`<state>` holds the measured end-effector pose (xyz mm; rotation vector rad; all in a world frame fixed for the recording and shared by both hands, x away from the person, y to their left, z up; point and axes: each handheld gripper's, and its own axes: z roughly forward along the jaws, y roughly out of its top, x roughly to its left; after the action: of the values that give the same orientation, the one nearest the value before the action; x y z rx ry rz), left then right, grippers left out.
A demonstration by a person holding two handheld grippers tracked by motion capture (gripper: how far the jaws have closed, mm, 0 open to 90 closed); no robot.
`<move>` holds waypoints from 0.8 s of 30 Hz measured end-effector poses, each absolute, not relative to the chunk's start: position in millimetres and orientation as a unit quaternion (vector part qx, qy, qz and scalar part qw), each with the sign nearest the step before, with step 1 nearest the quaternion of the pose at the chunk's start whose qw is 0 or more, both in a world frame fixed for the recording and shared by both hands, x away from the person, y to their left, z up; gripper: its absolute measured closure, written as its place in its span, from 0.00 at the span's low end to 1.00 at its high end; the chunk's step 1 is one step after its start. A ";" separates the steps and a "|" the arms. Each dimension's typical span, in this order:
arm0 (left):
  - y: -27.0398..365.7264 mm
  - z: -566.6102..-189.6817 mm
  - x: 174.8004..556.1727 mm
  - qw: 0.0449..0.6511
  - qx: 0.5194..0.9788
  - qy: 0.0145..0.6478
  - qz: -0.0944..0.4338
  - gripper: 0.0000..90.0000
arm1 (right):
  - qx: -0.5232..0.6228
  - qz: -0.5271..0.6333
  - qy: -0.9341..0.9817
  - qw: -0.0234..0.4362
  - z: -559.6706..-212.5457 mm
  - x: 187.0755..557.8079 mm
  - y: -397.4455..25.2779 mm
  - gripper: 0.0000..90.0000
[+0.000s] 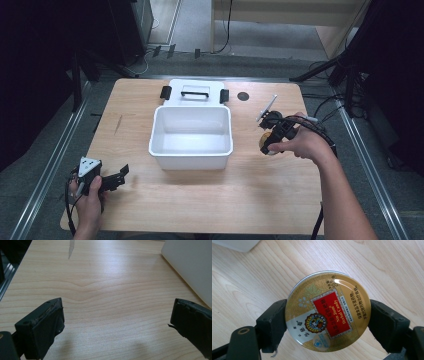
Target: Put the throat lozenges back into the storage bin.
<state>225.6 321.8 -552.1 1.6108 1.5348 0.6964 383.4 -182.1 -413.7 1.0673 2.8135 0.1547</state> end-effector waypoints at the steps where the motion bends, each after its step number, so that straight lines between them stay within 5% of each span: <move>1: 321.7 -552.0 225.6 0.394 0.635 0.605 0.274 0.00 | 0.353 0.054 0.932 0.063 -413.2 383.8 -181.5 0.23; 24: 321.1 -552.0 225.5 0.396 0.637 0.602 0.275 0.00 | 0.334 0.063 0.938 0.061 -380.8 394.4 -155.2 0.23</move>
<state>225.5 321.1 -552.0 1.6140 1.5253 0.6964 394.4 -155.2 -380.8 1.0117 2.8381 0.1918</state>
